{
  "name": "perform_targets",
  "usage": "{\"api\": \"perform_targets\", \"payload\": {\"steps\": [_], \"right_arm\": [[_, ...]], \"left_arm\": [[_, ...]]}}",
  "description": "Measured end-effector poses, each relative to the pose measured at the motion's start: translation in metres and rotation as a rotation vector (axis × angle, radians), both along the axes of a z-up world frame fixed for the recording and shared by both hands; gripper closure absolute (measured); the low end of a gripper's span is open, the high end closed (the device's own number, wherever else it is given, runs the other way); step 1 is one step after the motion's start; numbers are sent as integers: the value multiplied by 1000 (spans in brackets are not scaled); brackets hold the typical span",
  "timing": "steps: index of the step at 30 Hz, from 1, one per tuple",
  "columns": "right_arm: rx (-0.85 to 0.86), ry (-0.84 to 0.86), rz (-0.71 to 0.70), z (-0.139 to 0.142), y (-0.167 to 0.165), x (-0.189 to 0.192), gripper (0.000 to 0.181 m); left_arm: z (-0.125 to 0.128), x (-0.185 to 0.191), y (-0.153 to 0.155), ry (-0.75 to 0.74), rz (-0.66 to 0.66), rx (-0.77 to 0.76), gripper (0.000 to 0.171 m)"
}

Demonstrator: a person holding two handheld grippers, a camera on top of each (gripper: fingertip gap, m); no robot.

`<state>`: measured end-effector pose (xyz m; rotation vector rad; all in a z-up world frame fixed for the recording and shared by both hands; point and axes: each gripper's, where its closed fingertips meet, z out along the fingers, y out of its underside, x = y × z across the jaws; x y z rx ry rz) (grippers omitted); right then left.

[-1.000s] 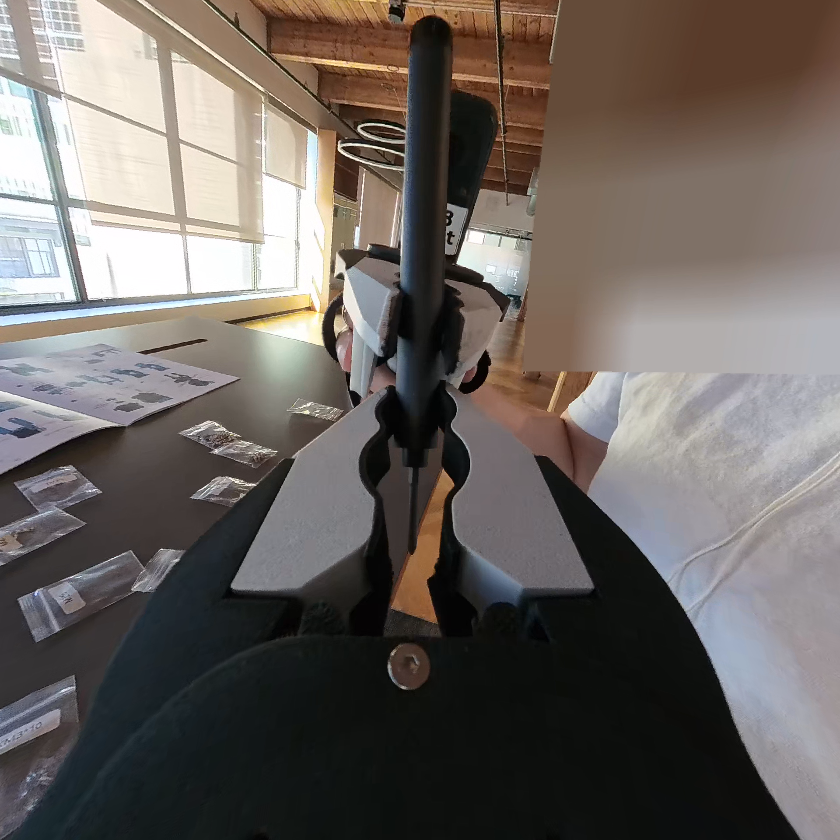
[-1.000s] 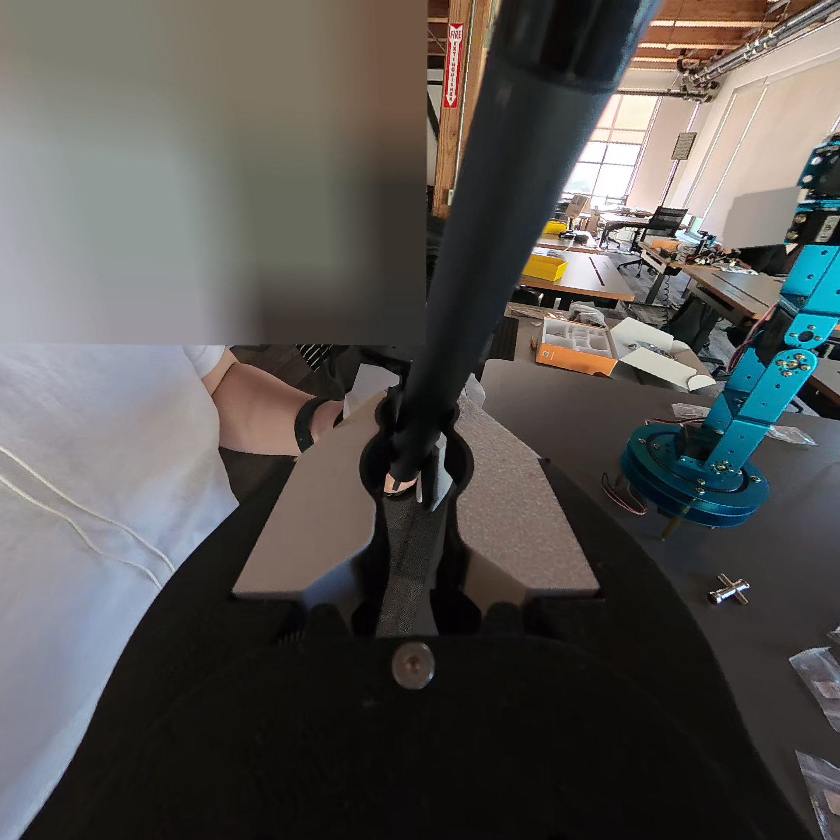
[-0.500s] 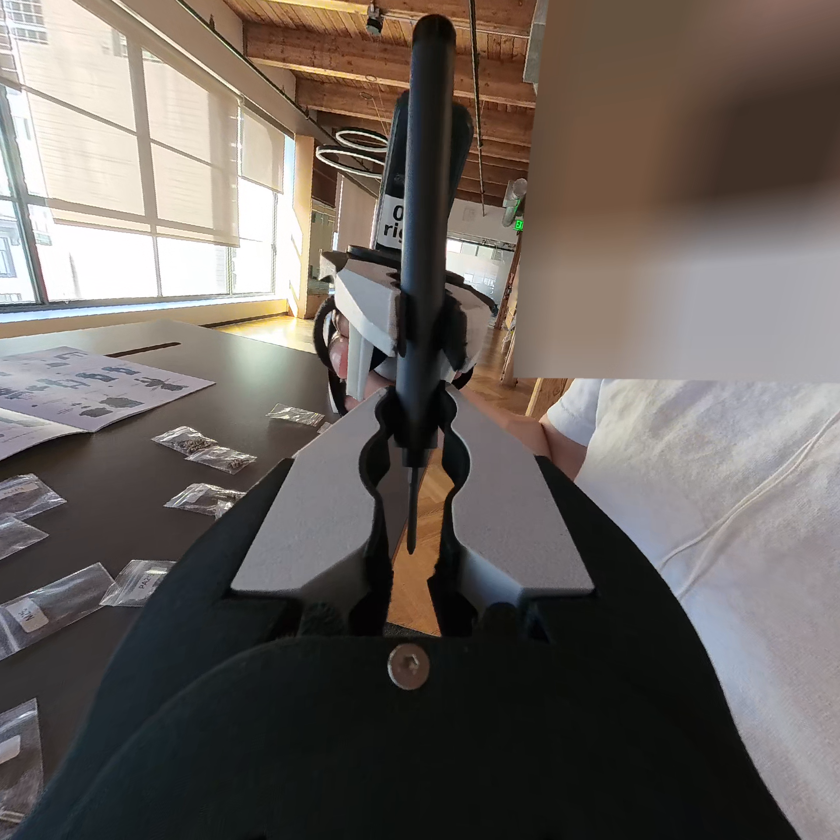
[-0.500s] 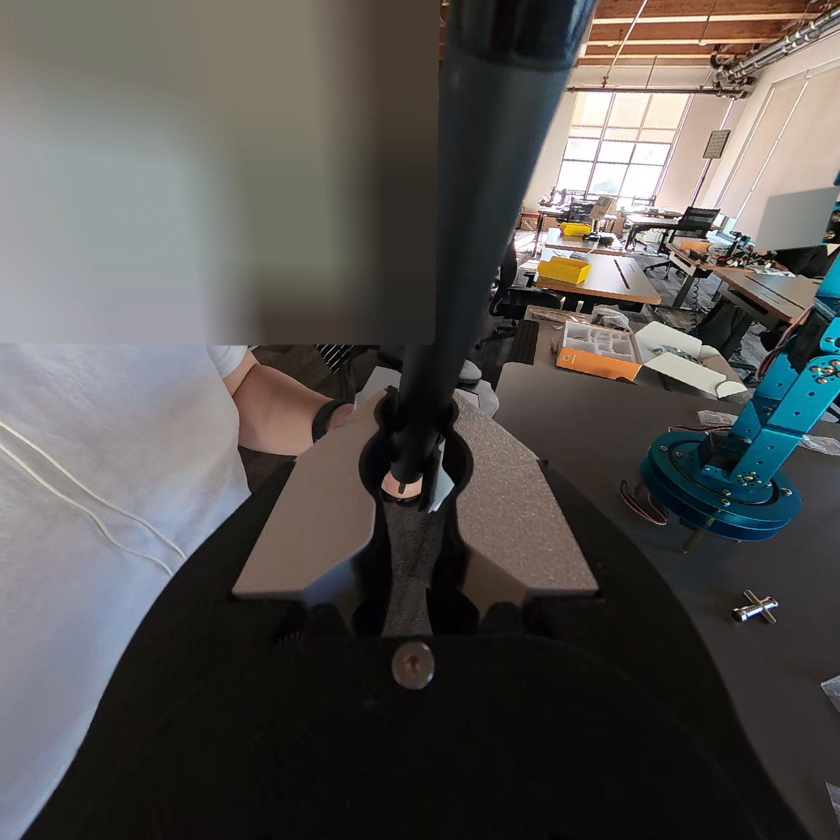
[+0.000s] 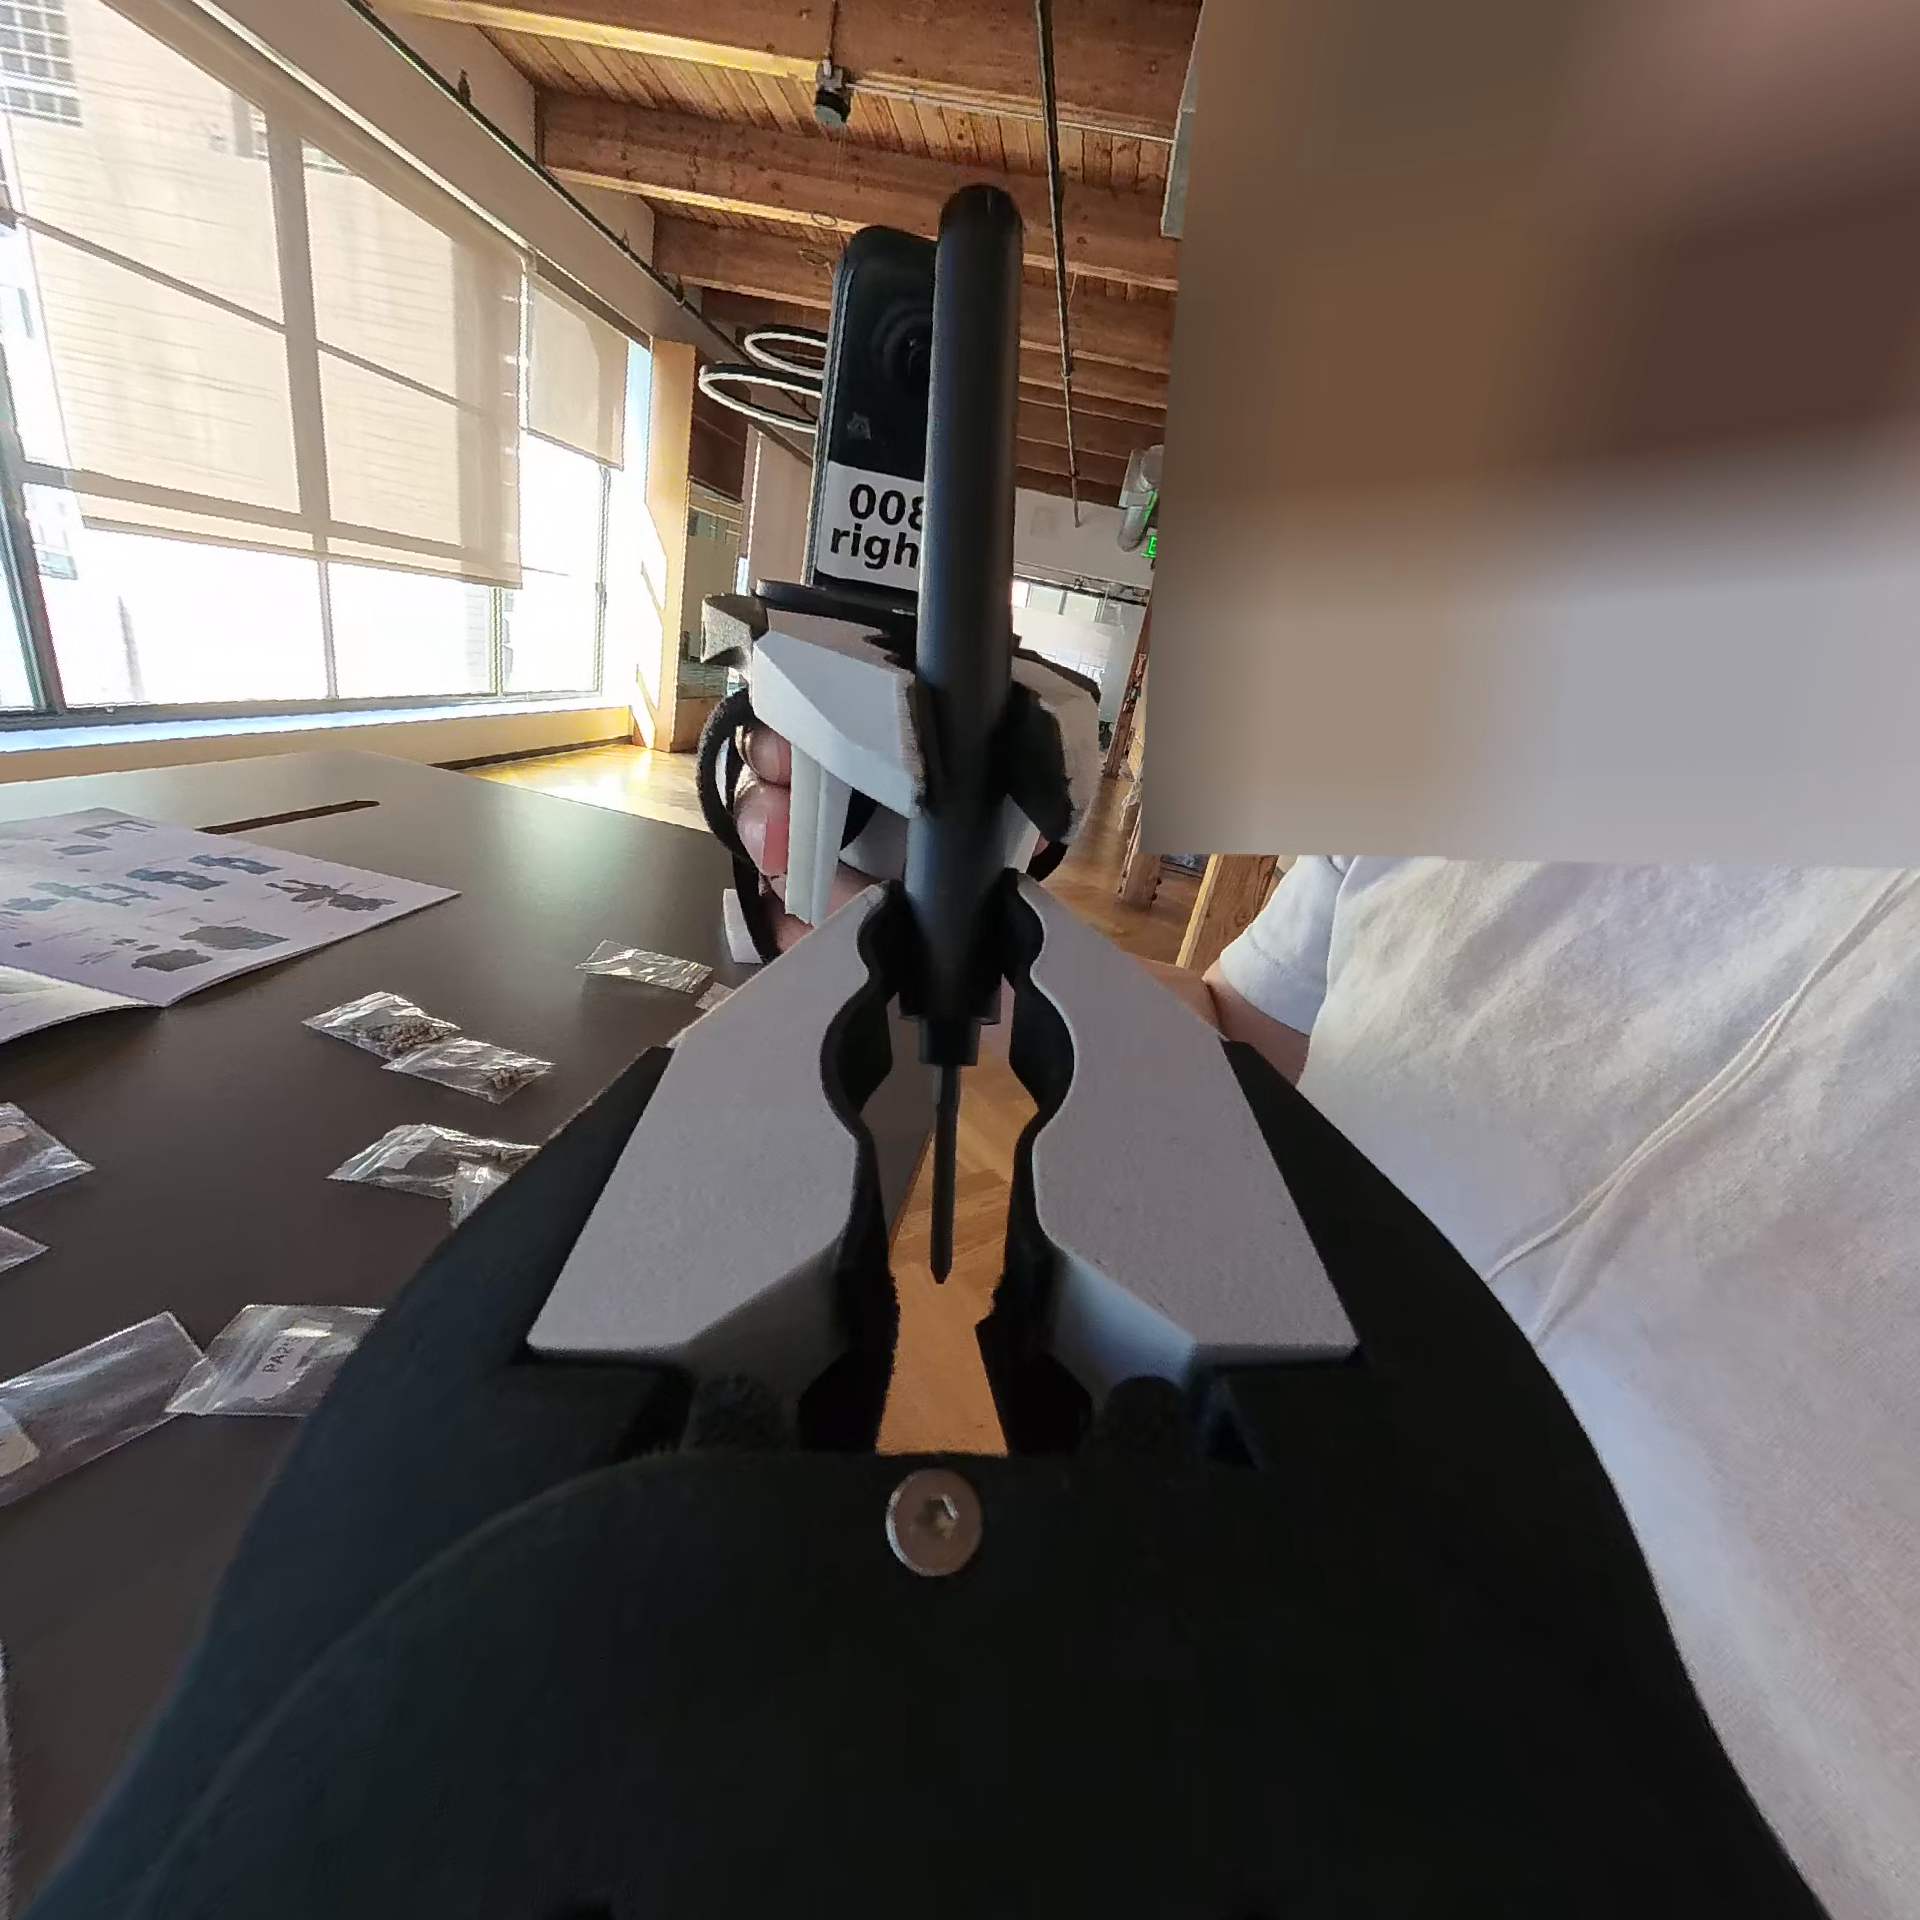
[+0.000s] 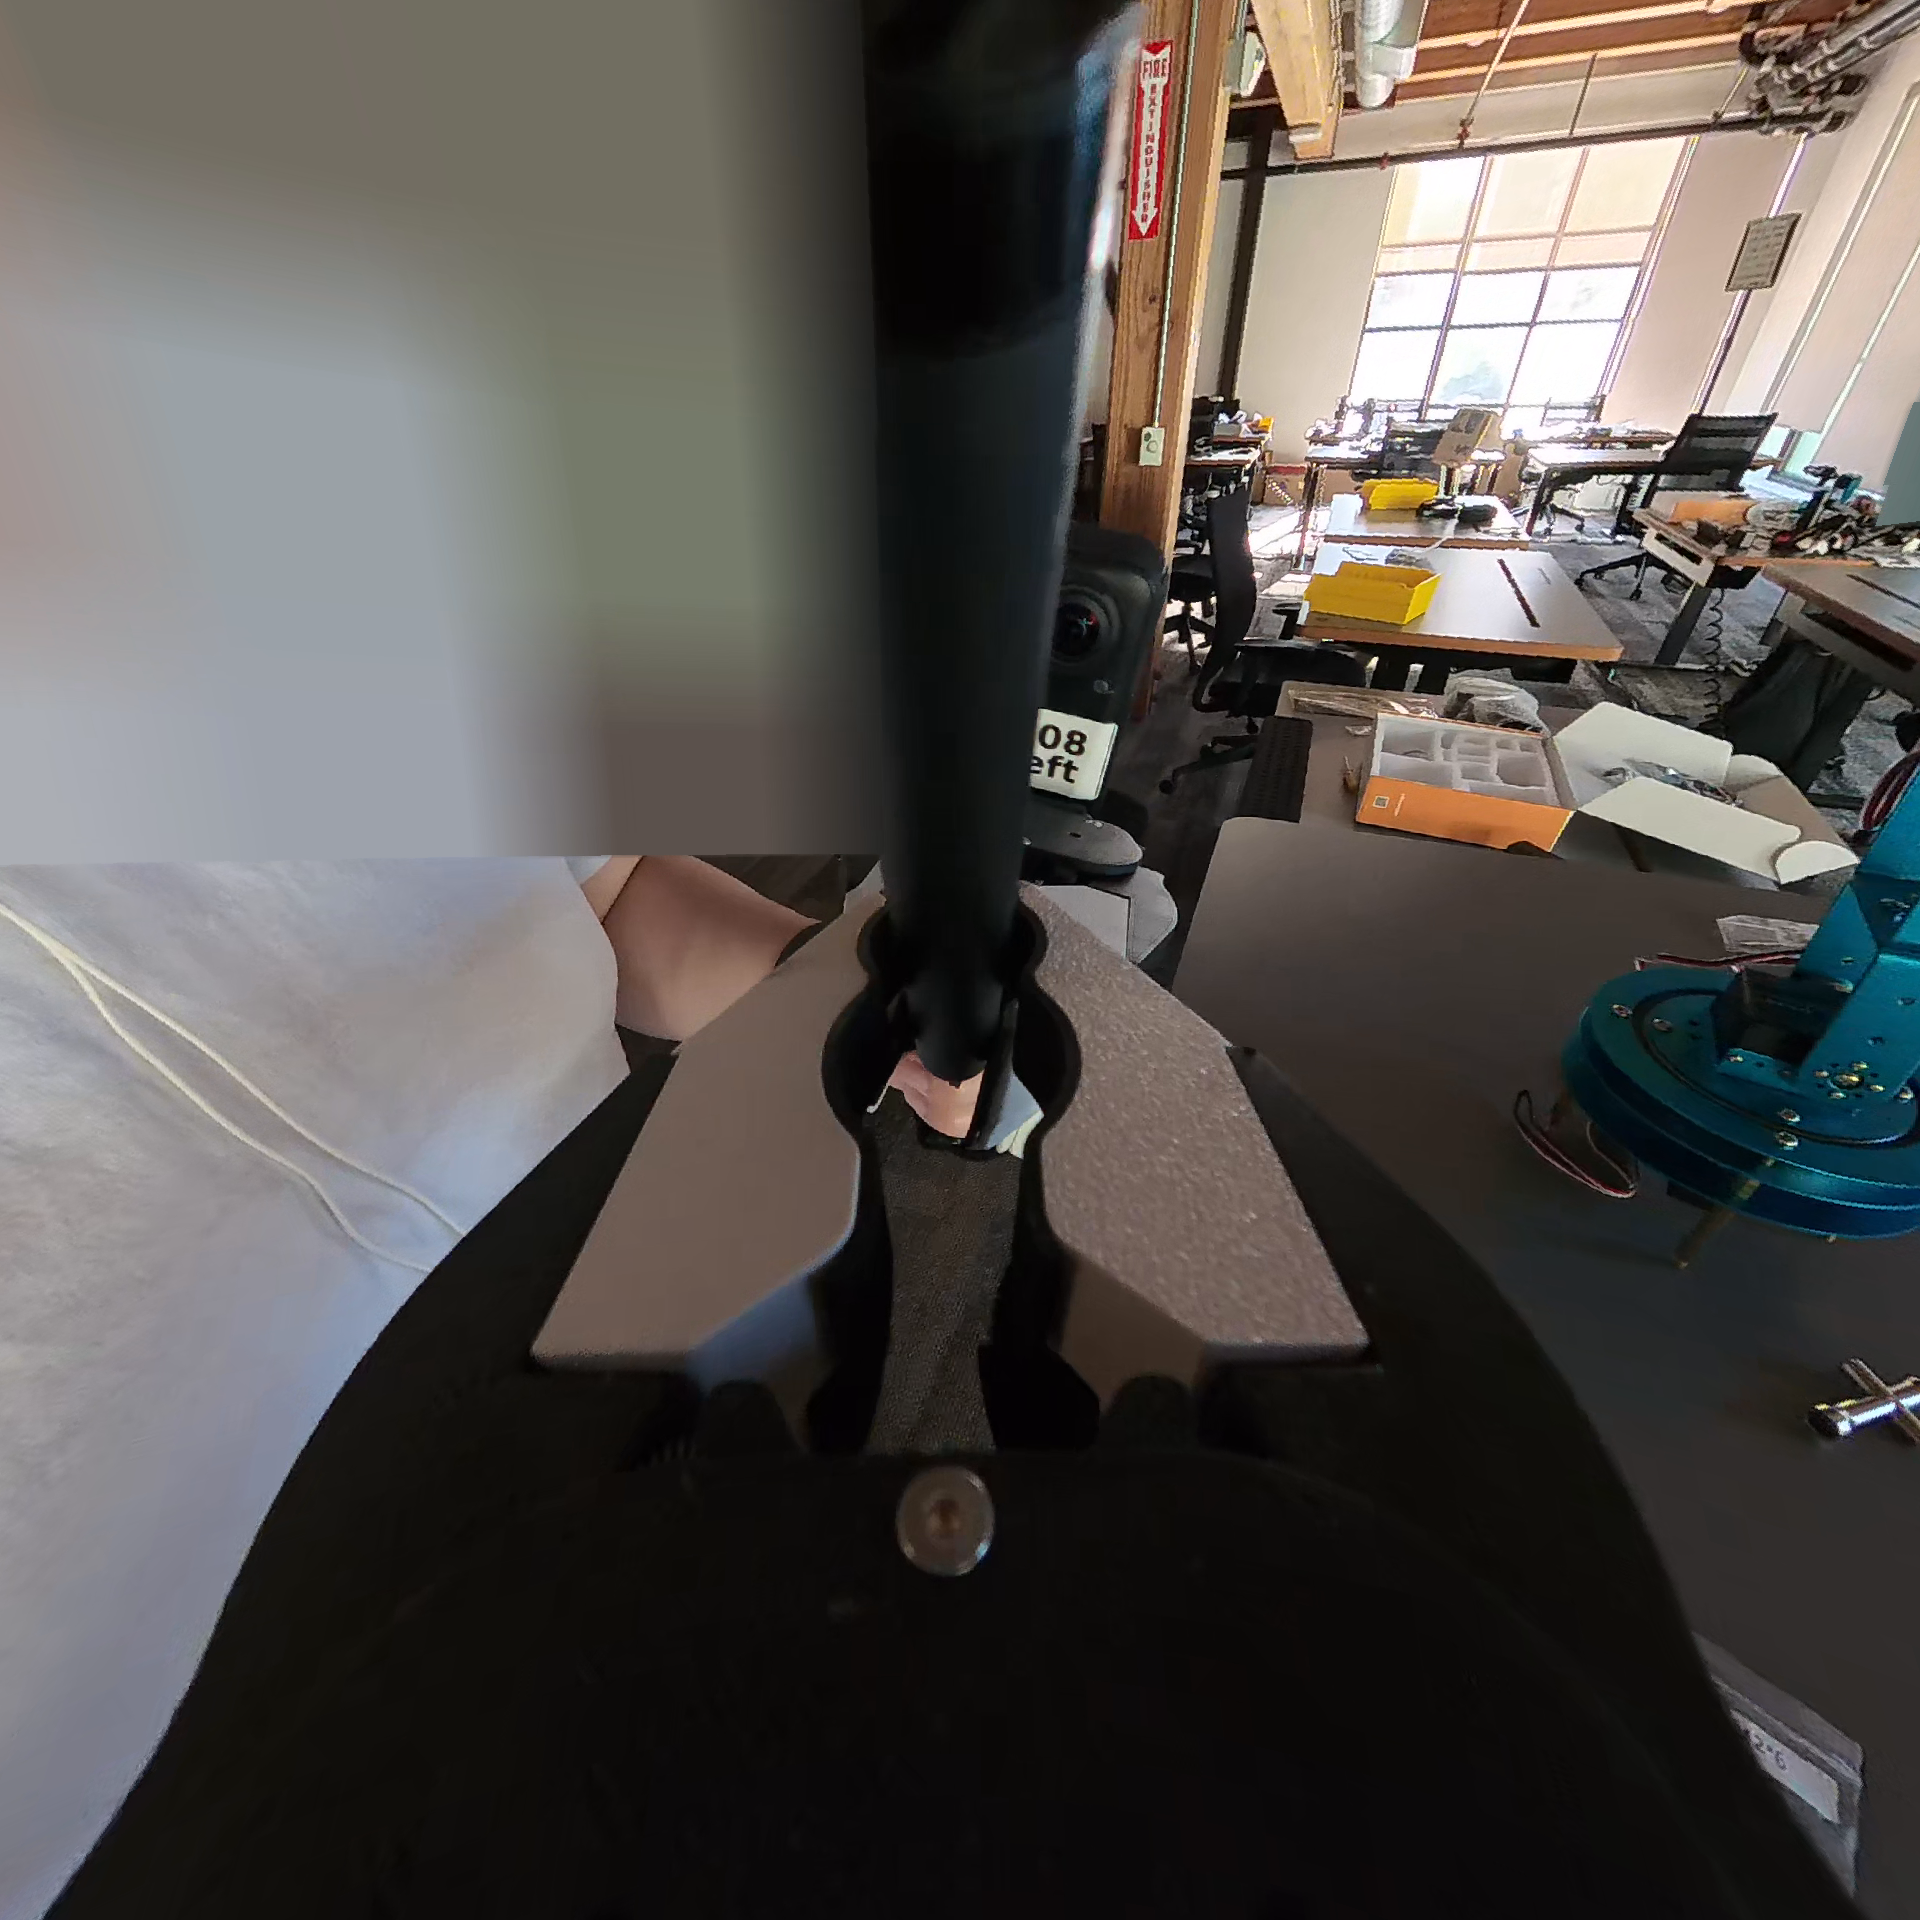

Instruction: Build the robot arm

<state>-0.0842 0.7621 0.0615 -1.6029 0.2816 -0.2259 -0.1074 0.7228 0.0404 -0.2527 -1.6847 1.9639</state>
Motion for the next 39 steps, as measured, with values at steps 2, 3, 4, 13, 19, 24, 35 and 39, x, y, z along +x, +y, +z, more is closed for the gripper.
{"api": "perform_targets", "payload": {"steps": [2, 3, 4, 13, 19, 24, 35, 39], "right_arm": [[-2, 0, 8, 0, 0, -1, 165], [-15, -15, 8, -1, 0, -2, 166], [-31, -27, 6, -2, 0, -3, 165], [-39, 20, 7, -7, -7, 1, 165], [-37, 77, -25, -17, -16, 11, 165], [-20, 103, -57, -18, -28, 17, 165], [37, 232, -50, -28, -35, 26, 165], [136, 327, -60, -29, -39, 35, 165]], "left_arm": [[0, -1, 0, 5, -4, 0, 156], [-1, -2, 0, 4, -7, 1, 156], [-2, -3, -1, 3, -9, 2, 156], [-2, 2, -3, 27, -11, 33, 156], [-10, 14, -4, 12, 29, 130, 156], [-10, 25, -1, 28, 49, 155, 156], [-16, 33, 3, 106, 19, 223, 146], [-17, 47, -1, 108, 110, 217, 155]]}}
